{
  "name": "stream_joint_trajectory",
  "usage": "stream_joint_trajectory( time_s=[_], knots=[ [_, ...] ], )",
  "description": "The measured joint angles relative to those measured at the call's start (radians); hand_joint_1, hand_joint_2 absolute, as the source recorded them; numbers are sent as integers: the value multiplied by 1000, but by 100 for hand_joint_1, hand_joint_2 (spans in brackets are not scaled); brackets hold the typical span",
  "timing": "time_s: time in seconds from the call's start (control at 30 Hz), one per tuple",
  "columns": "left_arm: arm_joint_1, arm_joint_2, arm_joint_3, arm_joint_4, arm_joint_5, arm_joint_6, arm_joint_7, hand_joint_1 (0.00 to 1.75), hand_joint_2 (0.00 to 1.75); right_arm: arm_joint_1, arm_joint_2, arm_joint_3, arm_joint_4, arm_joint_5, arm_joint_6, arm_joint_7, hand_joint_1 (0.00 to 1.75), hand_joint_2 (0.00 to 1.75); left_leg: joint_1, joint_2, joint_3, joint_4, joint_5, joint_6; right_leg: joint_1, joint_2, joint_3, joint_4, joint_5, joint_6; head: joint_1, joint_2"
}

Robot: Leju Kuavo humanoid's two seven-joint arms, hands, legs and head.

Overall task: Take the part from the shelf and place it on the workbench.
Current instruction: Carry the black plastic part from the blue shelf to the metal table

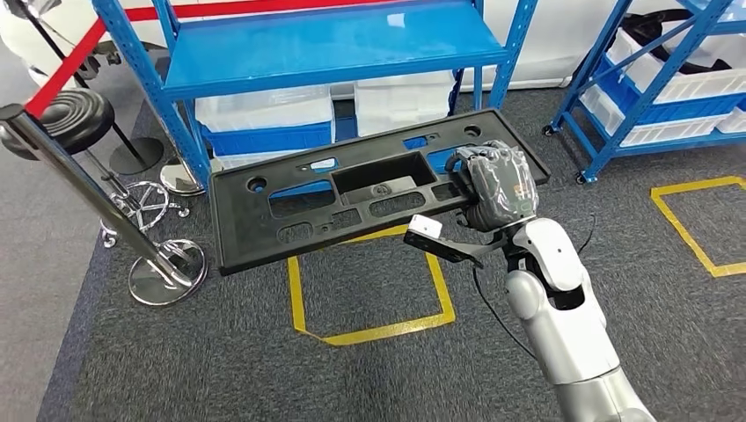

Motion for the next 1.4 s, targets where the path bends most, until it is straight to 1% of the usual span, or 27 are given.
stream_joint_trajectory(
  time_s=[0.07, 0.1, 0.13, 0.17, 0.23, 0.3, 0.33, 0.37, 0.43, 0.5, 0.57, 0.6, 0.63, 0.7, 0.73, 0.77, 0.83, 0.87, 0.93, 0.97, 1.03, 1.1, 1.17, 1.23, 1.3, 1.37, 1.4],
  knots=[
    [1, 0, 0, 0, -1, 0, 0, 0, 175, 0, 0, 0, 1, 0, 1, 0, 175, 175, -4, 6, -43, 9, 30, 10, -3, 3, -22, 129, -111, 5, 0, 0],
    [2, 0, 1, 0, -2, -1, 0, 0, 175, 0, -1, 0, 2, 0, 1, 1, 175, 175, -5, 7, -67, 15, 43, 11, -4, 4, -29, 196, -134, 8, 0, 0],
    [2, 0, 1, -1, -4, -1, 0, 0, 175, 0, -1, 0, 4, 0, 2, 1, 175, 175, -5, 8, -92, 23, 55, 10, -5, 4, -26, 245, -127, 11, 0, 0],
    [2, 0, 2, -1, -5, -1, 0, 0, 175, 0, -1, 0, 5, 0, 2, 1, 175, 175, -5, 9, -117, 32, 67, 8, -7, 4, -10, 265, -100, 13, 0, 0],
    [0, 1, 3, -1, -7, -1, 0, 0, 175, -1, 0, 0, 6, 0, 2, 2, 175, 175, -5, 7, -165, 55, 87, 1, -11, 4, 76, 200, -63, 13, 0, 0],
    [0, 0, 5, -2, -8, -2, 0, 0, 175, -5, 1, 0, 6, 0, 2, 2, 175, 175, -6, 5, -196, 75, 103, -10, -8, 3, 191, 51, -109, 7, 0, 0],
    [1, 0, 6, -2, -9, -2, 0, 0, 175, -6, 2, 0, 6, 0, 2, 2, 175, 175, -5, 5, -203, 78, 112, -16, -3, 3, 225, -3, -135, 2, 0, 0],
    [3, -1, 6, -2, -9, -2, 0, 0, 175, -8, 3, 0, 6, -1, 3, 2, 175, 175, -4, 4, -208, 78, 123, -23, 3, 3, 237, -35, -146, -4, 0, 0],
    [7, -1, 8, -2, -10, -2, 0, 0, 175, -9, 3, 0, 7, -1, 4, 2, 175, 175, 1, 2, -218, 72, 132, -36, 3, 0, 221, -44, -124, -20, 1, 0],
    [8, -1, 10, -2, -11, -2, 0, 0, 175, -11, 3, 0, 9, -2, 5, 2, 175, 175, 5, -1, -245, 116, 70, -49, -2, -6, 195, -50, -93, -37, 0, 0],
    [8, -1, 12, -2, -11, -2, 0, 0, 175, -12, 4, 0, 10, -2, 6, 3, 175, 175, 10, -3, -278, 233, -38, -60, -2, -8, 162, -51, -64, -44, -1, 0],
    [8, -1, 12, -2, -12, -2, 0, 0, 175, -12, 4, 0, 11, -2, 7, 3, 175, 175, 12, -3, -287, 295, -68, -64, -2, -8, 144, -51, -49, -44, -1, 0],
    [7, -2, 13, -2, -13, -3, 0, 0, 175, -12, 4, 0, 12, -2, 9, 3, 175, 175, 13, -3, -284, 341, -71, -66, -2, -8, 125, -49, -35, -43, -1, 0],
    [6, -2, 14, -2, -16, -4, -5, 0, 175, -12, 4, 0, 15, -2, 12, 3, 175, 175, 15, -3, -239, 349, -15, -68, -4, -8, 86, -46, -10, -38, -1, 0],
    [4, -1, 14, -2, -16, -5, -12, 0, 175, -12, 4, 0, 17, -2, 13, 4, 175, 175, 15, -3, -193, 308, 9, -68, -5, -8, 69, -43, 1, -34, -2, 0],
    [3, -1, 15, -3, -16, -6, -19, 0, 175, -12, 4, 0, 17, -2, 13, 5, 175, 175, 14, -3, -125, 238, 10, -66, -5, -7, 55, -39, 11, -28, -2, 0],
    [3, 0, 16, -5, -15, -7, -32, 0, 175, -12, 4, 0, 17, -3, 14, 8, 175, 175, 10, -4, -14, 91, -35, -54, -4, -8, 40, -32, 31, -16, -1, 0],
    [3, 0, 17, -6, -16, -6, -35, 0, 175, -13, 4, 0, 17, -4, 14, 10, 175, 175, 7, -4, 15, 46, -56, -47, -4, -9, 38, -34, 41, -10, -1, 0],
    [4, 0, 18, -6, -17, -6, -39, 0, 175, -13, 3, 0, 18, -5, 15, 11, 175, 175, 7, -2, 11, 27, -48, -30, -6, -10, 36, -39, 57, 3, -1, 0],
    [3, -1, 19, -6, -18, -6, -39, 0, 175, -13, 3, 0, 18, -6, 16, 11, 175, 175, 8, -1, 5, 25, -38, -21, -7, -8, 30, -30, 47, 8, -1, 0],
    [4, -2, 20, -6, -18, -6, -39, 0, 175, -13, 3, 0, 20, -6, 16, 12, 175, 175, 9, 4, -8, 23, -17, -6, -9, -4, 0, 52, -21, 13, 0, 0],
    [7, -2, 21, -6, -18, -5, -39, 0, 175, -12, 1, 0, 23, -6, 17, 13, 175, 175, 5, 9, -29, 27, -2, 3, -8, -2, -40, 183, -101, 17, 0, 0],
    [8, -2, 22, -6, -19, -4, -40, 0, 175, -12, 0, 0, 28, -7, 19, 14, 175, 175, 1, 16, -50, 35, 8, 5, -6, -2, -33, 231, -120, 16, 0, 0],
    [9, -3, 23, -6, -23, -3, -40, 0, 175, -12, -1, 0, 31, -7, 21, 15, 175, 175, -2, 23, -63, 45, 11, 5, -1, -11, 45, 137, -84, 6, 0, 0],
    [10, -5, 23, -6, -25, -3, -41, 0, 175, -15, -1, 0, 31, -8, 22, 16, 175, 175, -7, 33, -71, 55, 9, -1, 13, -39, 123, 17, -63, -11, 0, 0],
    [9, -6, 24, -6, -25, -3, -42, 0, 175, -17, 0, 0, 31, -9, 23, 16, 175, 175, -11, 47, -76, 61, 8, -9, 23, -51, 141, -25, -65, -23, -1, 0],
    [8, -7, 24, -6, -26, -3, -43, 0, 175, -17, 0, 0, 31, -9, 24, 16, 175, 175, -12, 55, -76, 61, 8, -13, 23, -43, 138, -29, -61, -28, -1, 0]
  ],
)
